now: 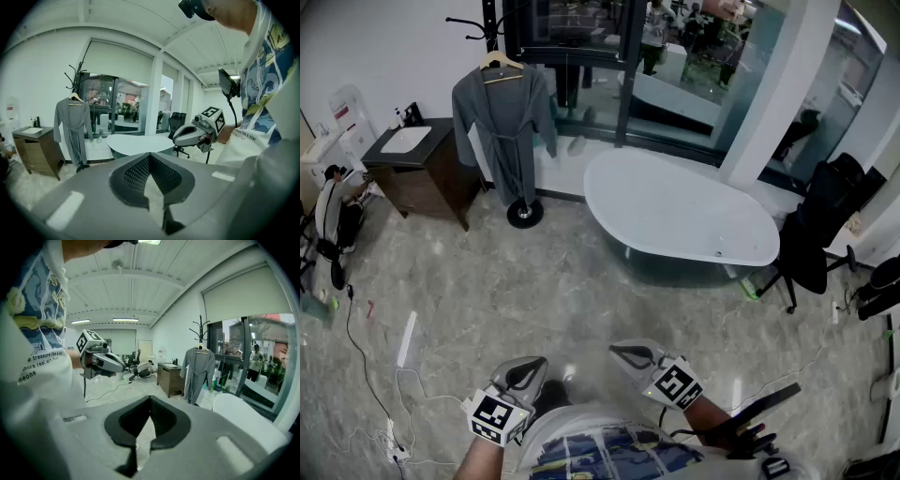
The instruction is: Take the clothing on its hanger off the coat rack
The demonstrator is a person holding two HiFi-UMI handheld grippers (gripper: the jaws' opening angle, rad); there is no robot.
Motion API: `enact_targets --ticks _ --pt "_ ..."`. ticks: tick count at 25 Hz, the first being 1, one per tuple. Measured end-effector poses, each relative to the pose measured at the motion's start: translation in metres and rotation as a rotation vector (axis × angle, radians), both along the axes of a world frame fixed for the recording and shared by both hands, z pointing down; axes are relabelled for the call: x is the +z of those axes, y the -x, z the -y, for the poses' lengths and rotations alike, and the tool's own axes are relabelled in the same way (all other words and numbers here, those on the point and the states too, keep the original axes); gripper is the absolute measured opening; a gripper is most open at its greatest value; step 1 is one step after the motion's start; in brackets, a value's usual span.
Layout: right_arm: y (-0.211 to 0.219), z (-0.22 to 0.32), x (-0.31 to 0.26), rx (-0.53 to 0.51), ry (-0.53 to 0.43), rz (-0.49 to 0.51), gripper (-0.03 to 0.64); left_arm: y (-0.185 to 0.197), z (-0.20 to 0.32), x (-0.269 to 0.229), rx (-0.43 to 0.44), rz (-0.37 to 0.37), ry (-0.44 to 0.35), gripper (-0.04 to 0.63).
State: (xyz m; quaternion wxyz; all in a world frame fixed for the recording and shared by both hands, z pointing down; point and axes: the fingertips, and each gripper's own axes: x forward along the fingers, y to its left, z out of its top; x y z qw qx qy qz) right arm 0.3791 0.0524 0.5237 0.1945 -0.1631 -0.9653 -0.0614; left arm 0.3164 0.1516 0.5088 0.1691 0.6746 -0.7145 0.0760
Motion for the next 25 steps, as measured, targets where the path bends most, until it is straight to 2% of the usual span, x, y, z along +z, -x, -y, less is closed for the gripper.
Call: enact_targets --ticks 11,14,15,16,20,25 --pt "-0.002 0.011 0.010 0.002 0.035 -0.025 0.002 -0.004 0.022 -0.002 0.031 0.012 0.010 0.002" --pt "0.006 0.016 0.012 -0.011 0.016 -0.031 0.002 0.000 0.028 -0.007 0.032 0.021 0.011 0.002" --pt "0.010 0.018 0.012 -0.019 0.009 -0.029 0.021 0.003 0.030 -0.008 0.032 0.022 0.010 0.002" --pt "0.015 0.018 0.012 -0.027 0.006 -0.027 0.069 0.007 0.032 -0.010 0.030 0.021 0.007 0.002" --pt "0.041 0.022 0.014 -0.017 0.012 -0.023 0.071 0.036 0.037 0.002 0.030 -0.011 0.007 0.002" --pt "0.086 0.045 0.029 0.017 0.017 -0.059 0.069 0.097 0.062 0.009 0.045 -0.025 -0.017 0.002"
